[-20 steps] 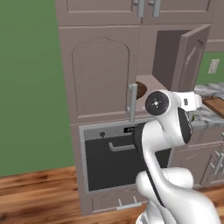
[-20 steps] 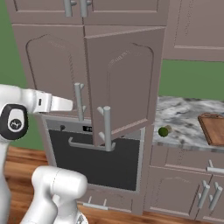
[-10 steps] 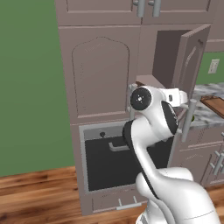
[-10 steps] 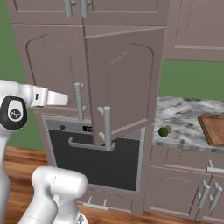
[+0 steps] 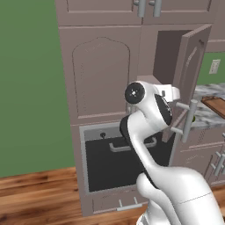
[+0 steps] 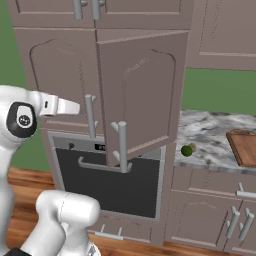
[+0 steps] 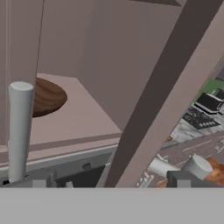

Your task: Open the cabinet. Place the bowl and condiment on the counter. Then place the lime and garlic on the cutting board.

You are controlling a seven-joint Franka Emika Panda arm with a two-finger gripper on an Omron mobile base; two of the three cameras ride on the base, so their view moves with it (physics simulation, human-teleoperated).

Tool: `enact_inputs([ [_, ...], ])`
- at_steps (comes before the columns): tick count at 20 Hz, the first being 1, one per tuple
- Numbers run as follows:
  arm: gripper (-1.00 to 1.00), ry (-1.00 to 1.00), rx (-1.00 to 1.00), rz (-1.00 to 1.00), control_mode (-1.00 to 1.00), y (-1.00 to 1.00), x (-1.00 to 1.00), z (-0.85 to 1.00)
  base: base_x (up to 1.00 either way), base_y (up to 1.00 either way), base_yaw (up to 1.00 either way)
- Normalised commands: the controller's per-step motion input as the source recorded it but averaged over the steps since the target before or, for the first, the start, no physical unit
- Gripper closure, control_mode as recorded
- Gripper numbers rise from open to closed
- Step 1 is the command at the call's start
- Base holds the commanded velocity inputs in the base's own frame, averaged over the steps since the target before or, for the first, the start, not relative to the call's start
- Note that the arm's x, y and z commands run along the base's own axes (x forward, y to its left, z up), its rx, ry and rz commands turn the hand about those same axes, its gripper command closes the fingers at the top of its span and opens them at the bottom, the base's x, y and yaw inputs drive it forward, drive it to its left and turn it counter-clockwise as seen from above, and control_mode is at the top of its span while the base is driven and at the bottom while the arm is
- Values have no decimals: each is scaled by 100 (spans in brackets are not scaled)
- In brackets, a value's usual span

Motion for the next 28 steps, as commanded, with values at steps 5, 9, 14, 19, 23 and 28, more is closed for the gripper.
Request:
enact_inputs([
  [5,-100,-1,4,6,-100,0,41,-2,0,0,0],
  [9,-100,-2,5,8,-100,0,42,-7,0,0,0],
  [14,-100,-3,6,6,-100,0,36,-7,0,0,0],
  [19,-100,-1,5,1,-100,-2,27,-7,0,0,0],
  [23,-100,0,4,0,-100,-11,16,-3,0,0,0],
  [28,-100,0,4,0,-100,-17,11,-1,0,0,0],
])
